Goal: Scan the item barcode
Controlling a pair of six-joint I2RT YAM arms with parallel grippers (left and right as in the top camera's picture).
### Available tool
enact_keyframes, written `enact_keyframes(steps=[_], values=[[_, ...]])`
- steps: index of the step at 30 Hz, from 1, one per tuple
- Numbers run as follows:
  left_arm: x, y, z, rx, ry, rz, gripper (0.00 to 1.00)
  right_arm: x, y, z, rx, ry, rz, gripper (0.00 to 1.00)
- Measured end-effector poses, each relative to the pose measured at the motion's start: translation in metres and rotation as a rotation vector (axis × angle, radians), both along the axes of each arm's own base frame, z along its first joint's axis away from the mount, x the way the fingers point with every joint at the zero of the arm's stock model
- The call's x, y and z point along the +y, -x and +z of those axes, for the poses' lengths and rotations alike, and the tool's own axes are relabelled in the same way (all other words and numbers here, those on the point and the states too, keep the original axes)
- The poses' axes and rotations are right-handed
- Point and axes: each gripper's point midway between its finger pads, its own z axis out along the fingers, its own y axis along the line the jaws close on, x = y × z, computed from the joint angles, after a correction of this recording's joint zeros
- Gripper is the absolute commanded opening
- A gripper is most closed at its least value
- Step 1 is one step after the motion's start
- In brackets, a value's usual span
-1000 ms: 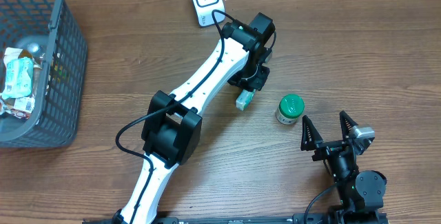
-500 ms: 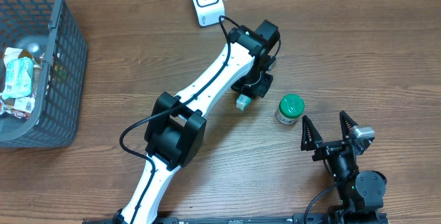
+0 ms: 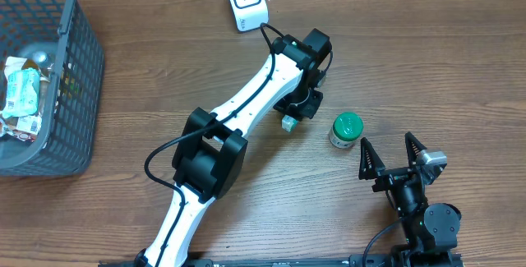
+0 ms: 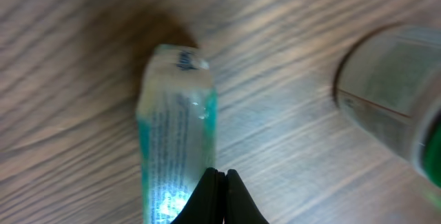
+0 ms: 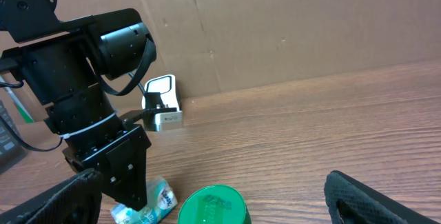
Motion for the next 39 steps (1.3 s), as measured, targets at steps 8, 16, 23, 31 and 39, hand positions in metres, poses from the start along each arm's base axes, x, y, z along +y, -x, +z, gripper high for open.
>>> enact_keyframes(steps=[8,16,23,31,39], values=[[0.02,-0.017,-0.002,-0.046,-0.059,0.047,0.04,0.0,0.0,0.0,0.0,0.001,0.0,1.0],[0.027,-0.031,-0.002,-0.078,-0.063,0.118,0.15,0.0,0.0,0.0,0.0,0.0,0.0,1.0],[0.022,-0.03,-0.002,-0.129,-0.108,0.099,0.28,0.0,0.0,0.0,0.0,0.0,0.0,1.0],[0.013,-0.024,-0.001,-0.184,-0.168,0.064,0.31,0.0,0.0,0.0,0.0,0.0,0.0,1.0],[0.02,-0.029,-0.001,-0.223,-0.214,0.071,0.35,0.0,0.0,0.0,0.0,0.0,0.0,1.0]])
